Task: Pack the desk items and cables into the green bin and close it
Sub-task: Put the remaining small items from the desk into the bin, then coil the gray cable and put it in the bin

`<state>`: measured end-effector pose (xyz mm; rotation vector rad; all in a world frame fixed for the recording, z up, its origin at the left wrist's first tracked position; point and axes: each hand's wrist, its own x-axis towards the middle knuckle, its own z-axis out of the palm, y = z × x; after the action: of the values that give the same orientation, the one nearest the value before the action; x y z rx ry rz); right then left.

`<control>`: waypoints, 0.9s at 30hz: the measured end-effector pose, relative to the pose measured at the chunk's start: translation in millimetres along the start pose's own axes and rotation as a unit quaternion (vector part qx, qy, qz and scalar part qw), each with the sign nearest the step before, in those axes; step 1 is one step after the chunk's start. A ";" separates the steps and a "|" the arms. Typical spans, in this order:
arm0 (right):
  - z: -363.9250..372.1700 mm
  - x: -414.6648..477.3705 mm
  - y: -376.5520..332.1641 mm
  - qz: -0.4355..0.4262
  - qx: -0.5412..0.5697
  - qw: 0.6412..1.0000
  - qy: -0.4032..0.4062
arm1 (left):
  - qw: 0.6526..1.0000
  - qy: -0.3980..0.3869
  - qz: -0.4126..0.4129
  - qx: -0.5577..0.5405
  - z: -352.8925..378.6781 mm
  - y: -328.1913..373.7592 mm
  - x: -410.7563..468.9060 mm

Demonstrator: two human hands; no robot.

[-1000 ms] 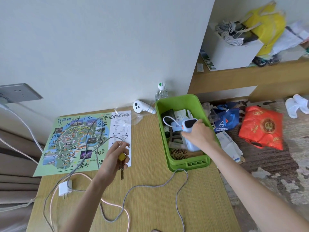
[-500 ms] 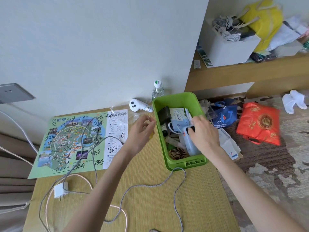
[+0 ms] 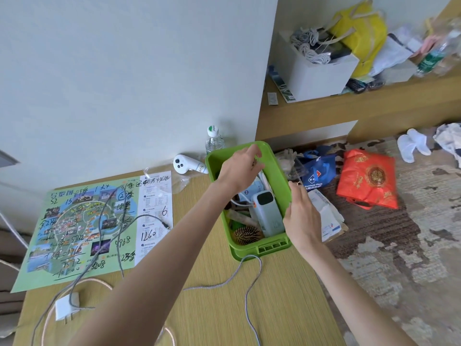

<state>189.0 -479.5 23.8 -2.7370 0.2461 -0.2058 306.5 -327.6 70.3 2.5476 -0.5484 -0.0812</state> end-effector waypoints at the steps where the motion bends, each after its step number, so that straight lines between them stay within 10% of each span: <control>1: 0.2 -0.2 0.0 0.001 0.001 1.000 0.002 | 0.999 -0.045 0.000 0.016 3.6 -3.0 -0.4; 5: 1.1 0.5 1.5 0.002 0.007 1.000 0.003 | 0.991 -0.106 0.009 0.079 7.7 -11.2 -12.9; 17: -10.4 -39.9 -6.7 -0.115 0.005 0.991 0.073 | 0.971 0.138 -0.084 -0.175 -11.2 -27.5 -175.0; 22: 9.0 -106.5 -16.7 -0.222 0.081 0.968 0.086 | 0.975 0.015 -0.192 -0.115 43.1 -66.2 -259.3; 27: 47.9 -164.5 -11.2 -0.253 0.091 0.960 -0.082 | 0.964 -0.055 -0.259 -0.008 84.4 -85.8 -317.7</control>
<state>38.8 -419.2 -33.7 -2.5606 -0.4999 -0.1261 33.1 -175.3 -62.0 2.6156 0.0932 -0.4121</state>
